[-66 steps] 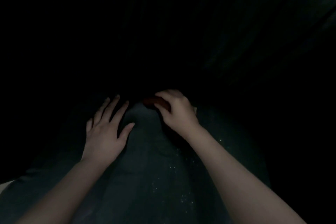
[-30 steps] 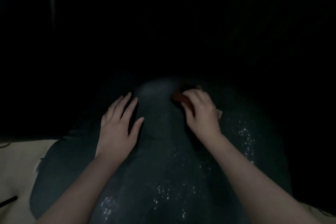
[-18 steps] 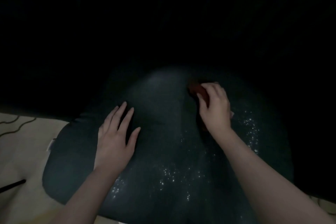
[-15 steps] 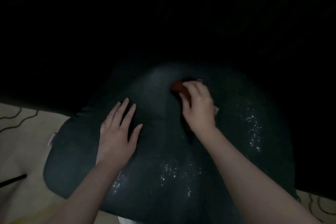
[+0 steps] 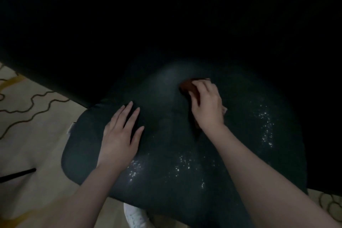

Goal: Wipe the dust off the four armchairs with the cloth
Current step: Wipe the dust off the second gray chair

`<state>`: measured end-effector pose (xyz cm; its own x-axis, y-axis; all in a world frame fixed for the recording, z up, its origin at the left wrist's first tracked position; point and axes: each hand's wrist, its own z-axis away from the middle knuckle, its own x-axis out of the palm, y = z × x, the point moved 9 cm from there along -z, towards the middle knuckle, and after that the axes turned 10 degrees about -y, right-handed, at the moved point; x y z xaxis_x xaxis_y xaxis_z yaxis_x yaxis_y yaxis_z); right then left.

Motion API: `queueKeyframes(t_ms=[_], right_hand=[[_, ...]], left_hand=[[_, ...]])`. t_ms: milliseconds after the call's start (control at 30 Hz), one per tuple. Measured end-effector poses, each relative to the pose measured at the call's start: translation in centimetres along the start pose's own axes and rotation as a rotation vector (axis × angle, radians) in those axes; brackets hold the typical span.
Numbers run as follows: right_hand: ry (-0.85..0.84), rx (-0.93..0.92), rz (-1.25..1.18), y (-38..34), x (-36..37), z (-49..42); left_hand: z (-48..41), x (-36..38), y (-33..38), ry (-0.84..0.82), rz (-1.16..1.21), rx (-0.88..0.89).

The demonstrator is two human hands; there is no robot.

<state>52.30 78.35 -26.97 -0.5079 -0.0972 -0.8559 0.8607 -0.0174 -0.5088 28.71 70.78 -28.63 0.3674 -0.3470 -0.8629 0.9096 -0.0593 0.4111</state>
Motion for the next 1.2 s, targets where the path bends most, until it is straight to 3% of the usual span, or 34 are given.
queueKeyframes(t_ms=[167, 300, 400, 567, 633, 700, 833, 1000, 1067, 1200], right_hand=[[-0.122, -0.264, -0.036, -6.8, 3.8, 4.0], [-0.251, -0.394, -0.033, -6.2, 4.8, 9.0], [-0.219, -0.331, -0.039, -3.9, 3.4, 10.0], [-0.005, 0.009, -0.047, -0.5, 0.9, 5.8], [0.021, 0.054, -0.045, -1.6, 1.7, 4.1], [0.003, -0.028, -0.047, -4.6, 3.2, 3.6], [-0.182, -0.400, -0.019, -10.2, 6.8, 7.6], [-0.405, -0.648, 0.098, -8.3, 6.7, 12.5], [-0.339, -0.559, 0.103, -6.4, 5.0, 10.9], [-0.074, -0.165, 0.043, -4.8, 2.9, 6.2]], left_hand=[[0.6, 0.2, -1.2, -0.007, 0.005, -0.022], [0.9, 0.3, -1.3, -0.013, 0.034, -0.009], [1.7, 0.2, -1.6, -0.022, 0.032, -0.002], [3.2, -0.2, -4.1, 0.008, 0.004, -0.035], [3.6, 0.1, -4.8, 0.027, -0.009, -0.051], [4.1, 0.3, -5.1, 0.051, -0.018, -0.051], [4.8, 0.6, -5.2, 0.075, 0.007, -0.060], [5.9, 0.3, -6.0, 0.088, 0.004, -0.033], [6.5, 0.3, -6.6, 0.085, 0.014, -0.042], [7.8, 0.6, -7.5, 0.089, 0.028, -0.063]])
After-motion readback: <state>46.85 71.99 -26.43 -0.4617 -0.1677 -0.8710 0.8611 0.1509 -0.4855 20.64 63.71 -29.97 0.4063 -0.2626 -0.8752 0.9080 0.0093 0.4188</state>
